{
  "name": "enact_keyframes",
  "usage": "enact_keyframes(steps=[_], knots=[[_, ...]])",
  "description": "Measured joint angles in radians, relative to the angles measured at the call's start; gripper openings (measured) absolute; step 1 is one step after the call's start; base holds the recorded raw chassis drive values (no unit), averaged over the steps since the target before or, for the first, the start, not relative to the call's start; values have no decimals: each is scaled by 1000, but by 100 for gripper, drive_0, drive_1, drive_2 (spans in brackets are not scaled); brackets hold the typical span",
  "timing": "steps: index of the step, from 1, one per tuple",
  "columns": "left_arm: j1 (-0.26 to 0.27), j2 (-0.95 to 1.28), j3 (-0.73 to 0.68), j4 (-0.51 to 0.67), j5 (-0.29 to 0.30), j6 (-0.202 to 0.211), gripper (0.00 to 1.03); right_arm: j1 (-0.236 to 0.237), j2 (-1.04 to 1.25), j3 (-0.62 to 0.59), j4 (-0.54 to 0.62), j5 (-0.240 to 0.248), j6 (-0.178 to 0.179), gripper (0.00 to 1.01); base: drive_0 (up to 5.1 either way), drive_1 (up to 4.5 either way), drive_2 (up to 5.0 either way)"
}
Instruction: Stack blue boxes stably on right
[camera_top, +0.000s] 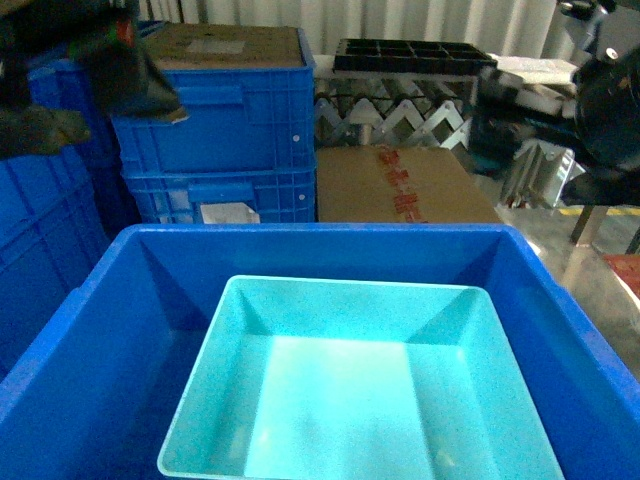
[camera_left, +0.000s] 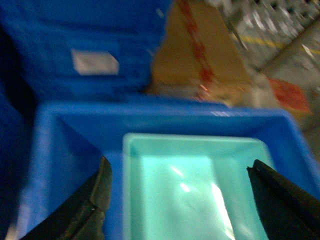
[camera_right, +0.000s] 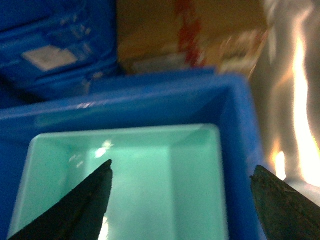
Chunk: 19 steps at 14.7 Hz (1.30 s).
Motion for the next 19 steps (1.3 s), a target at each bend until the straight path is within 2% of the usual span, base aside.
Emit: enact_keyframes(steps=[1,2,3,4,5,6,8,9,10,11,12,15,19], knots=[[11,-58,-160,224,-125,95,67,-14,-70,-198,302,77,-134,72,0,0,0],[42,-110,-258,419,-190,169,56,-43,-139,-354,558,89,-232,61,0,0,0],[69,-174,-331,576,-196,207,44,-74,-206,-473,794,85,-295,48,0,0,0],[71,-236,-404,651,-171,233,29,-92,-272,-575,960,62,-329,33,0,0,0],[83,-269,-485,652,-146,249,13,-107,-333,-672,1017,33,-346,16,0,0,0],[115,-327,-566,647,-138,251,2,-139,-398,-768,1014,13,-361,2,0,0,0],[128,-428,-629,642,-110,251,2,-160,-508,-852,1004,-19,-364,2,0,0,0],[180,-467,-661,621,-48,252,2,-172,-554,-887,988,-27,-364,2,0,0,0],[211,-509,-690,600,-53,251,2,-184,-603,-923,965,-35,-364,2,0,0,0],[204,-558,-711,579,-40,252,2,-216,-656,-951,937,-86,-364,2,0,0,0],[201,-613,-733,550,-38,252,2,-263,-723,-977,905,-111,-364,2,0,0,0],[201,-675,-756,505,-38,252,2,-266,-750,-1026,963,-114,-364,2,0,0,0],[201,-725,-771,472,-38,252,2,-261,-783,-1054,898,-116,-365,2,0,0,0]])
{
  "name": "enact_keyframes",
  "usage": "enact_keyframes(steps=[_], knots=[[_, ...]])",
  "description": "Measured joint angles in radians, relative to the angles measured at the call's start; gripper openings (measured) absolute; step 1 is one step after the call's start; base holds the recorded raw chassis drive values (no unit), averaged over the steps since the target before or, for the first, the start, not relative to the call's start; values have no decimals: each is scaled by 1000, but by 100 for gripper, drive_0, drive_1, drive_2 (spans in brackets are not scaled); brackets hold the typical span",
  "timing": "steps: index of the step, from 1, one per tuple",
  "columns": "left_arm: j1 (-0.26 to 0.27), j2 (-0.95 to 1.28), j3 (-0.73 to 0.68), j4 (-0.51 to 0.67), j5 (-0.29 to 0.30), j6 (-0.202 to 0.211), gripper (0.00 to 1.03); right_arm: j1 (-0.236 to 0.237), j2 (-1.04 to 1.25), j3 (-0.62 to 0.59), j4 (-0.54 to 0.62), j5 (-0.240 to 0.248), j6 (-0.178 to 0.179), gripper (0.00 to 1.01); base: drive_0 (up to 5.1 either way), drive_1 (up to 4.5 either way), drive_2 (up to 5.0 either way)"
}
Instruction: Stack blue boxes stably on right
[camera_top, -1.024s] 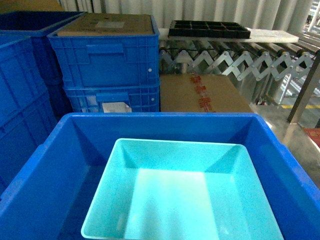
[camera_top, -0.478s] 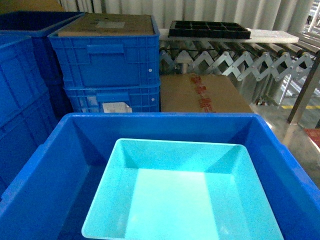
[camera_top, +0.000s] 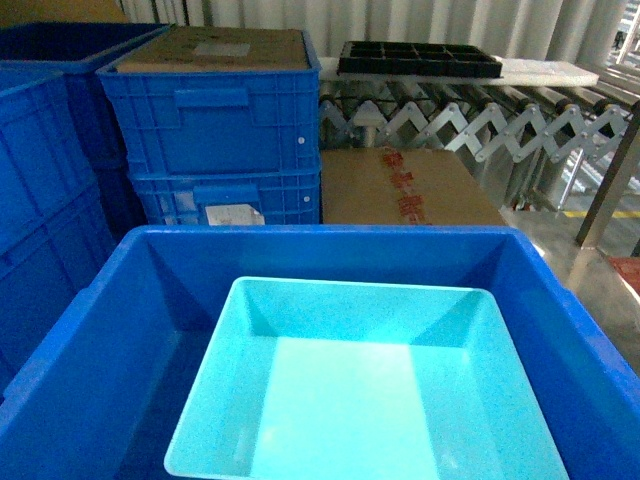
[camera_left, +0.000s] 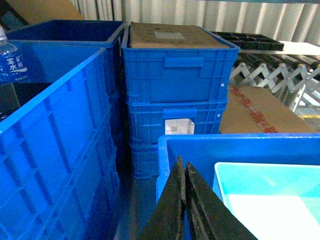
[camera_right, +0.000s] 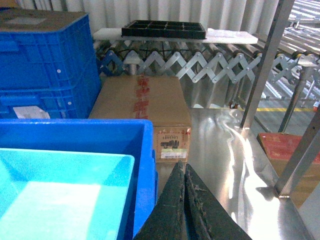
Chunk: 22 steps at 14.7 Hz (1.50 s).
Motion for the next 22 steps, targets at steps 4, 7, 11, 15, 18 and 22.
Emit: enact_keyframes(steps=[4,7,11,15,18,22], knots=[[1,-122,-41,-65,0,0,2,0,-225,-21,-180,0,0,2,0,0,0],[1,-246,-41,-181,0,0,2,0,-376,-22,-309,0,0,2,0,0,0],[1,-366,-41,-297,0,0,2,0,-525,-23,-455,0,0,2,0,0,0],[1,-457,-41,-388,0,0,2,0,-640,-23,-568,0,0,2,0,0,0],[1,-618,-40,-603,0,0,2,0,-706,-23,-636,0,1,2,0,0,0],[1,-648,-40,-595,2,0,17,0,-894,-19,-824,-2,0,12,0,0,0]])
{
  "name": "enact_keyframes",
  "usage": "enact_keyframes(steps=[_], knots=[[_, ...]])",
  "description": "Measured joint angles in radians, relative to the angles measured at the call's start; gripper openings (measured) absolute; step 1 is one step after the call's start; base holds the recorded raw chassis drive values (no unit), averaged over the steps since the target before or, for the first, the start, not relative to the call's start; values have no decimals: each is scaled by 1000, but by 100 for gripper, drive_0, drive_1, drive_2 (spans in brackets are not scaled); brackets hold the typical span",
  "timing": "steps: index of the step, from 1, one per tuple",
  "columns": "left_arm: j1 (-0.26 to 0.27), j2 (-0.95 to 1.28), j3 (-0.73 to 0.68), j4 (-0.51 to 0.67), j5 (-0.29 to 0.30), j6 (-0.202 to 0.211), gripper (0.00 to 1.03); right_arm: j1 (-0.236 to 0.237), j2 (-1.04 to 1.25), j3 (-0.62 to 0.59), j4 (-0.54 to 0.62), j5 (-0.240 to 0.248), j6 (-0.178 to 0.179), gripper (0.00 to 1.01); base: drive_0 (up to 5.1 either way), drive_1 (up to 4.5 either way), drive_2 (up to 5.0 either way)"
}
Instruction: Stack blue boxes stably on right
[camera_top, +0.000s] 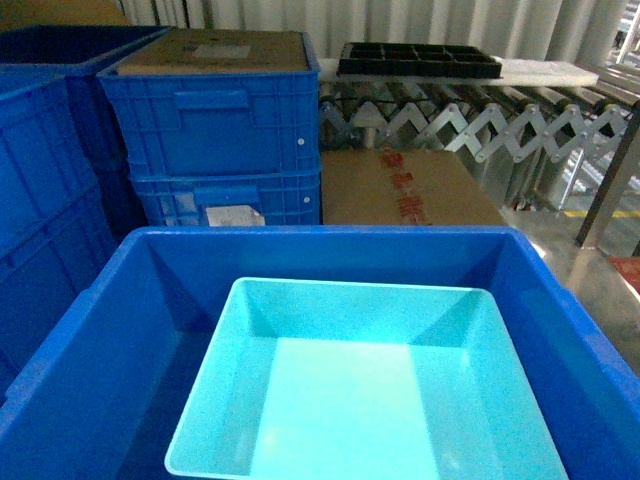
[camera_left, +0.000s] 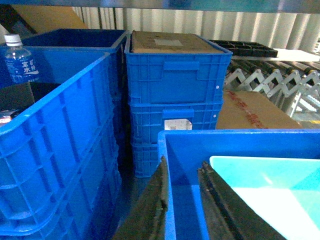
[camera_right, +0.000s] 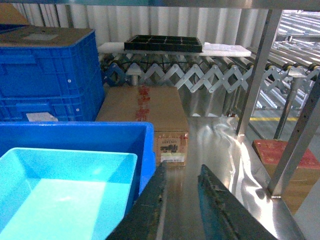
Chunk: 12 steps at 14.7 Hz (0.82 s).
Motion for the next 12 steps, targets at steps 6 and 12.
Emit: enact_keyframes(steps=[6,12], knots=[[0,0,0,2,-3,1,100,0,-1,-2,-10,0,0,99,0,0,0],[0,0,0,2,-3,1,98,0,-1,-2,-10,0,0,98,0,0,0]])
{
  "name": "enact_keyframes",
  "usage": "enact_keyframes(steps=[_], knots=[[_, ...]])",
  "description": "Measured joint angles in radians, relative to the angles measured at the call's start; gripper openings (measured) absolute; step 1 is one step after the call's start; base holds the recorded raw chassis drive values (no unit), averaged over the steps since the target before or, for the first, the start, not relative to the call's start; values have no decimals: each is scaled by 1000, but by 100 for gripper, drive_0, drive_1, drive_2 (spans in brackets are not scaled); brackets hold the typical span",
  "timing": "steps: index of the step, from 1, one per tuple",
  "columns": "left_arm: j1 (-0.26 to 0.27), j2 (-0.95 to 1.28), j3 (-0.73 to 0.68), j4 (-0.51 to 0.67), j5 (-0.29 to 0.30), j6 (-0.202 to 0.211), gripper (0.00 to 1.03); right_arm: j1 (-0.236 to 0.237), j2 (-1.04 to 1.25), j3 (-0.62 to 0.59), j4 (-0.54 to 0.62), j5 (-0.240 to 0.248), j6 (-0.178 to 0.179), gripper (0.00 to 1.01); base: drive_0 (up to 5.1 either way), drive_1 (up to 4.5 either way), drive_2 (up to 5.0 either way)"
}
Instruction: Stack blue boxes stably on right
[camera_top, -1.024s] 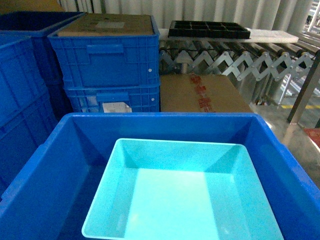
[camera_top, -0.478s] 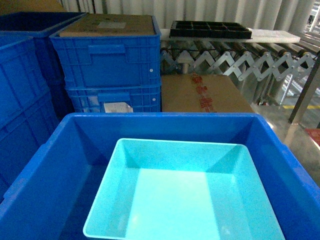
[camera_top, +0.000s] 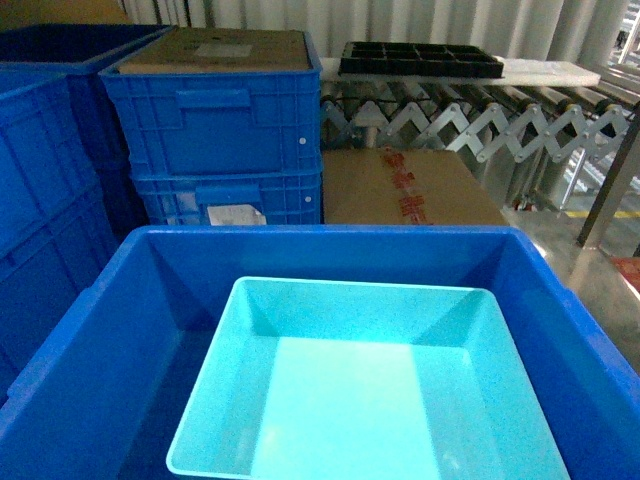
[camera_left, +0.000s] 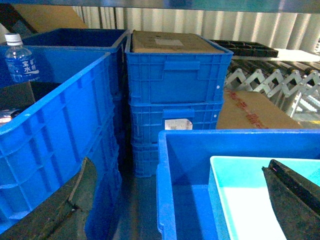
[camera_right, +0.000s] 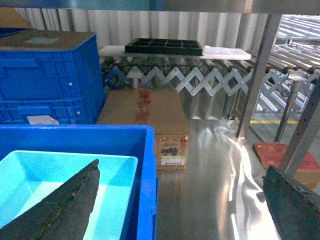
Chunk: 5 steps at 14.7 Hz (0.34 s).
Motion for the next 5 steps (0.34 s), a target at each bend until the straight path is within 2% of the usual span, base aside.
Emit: enact_keyframes(steps=[5], knots=[[0,0,0,0,0,0,98,0,0,0,0,0,0,98,0,0,0]])
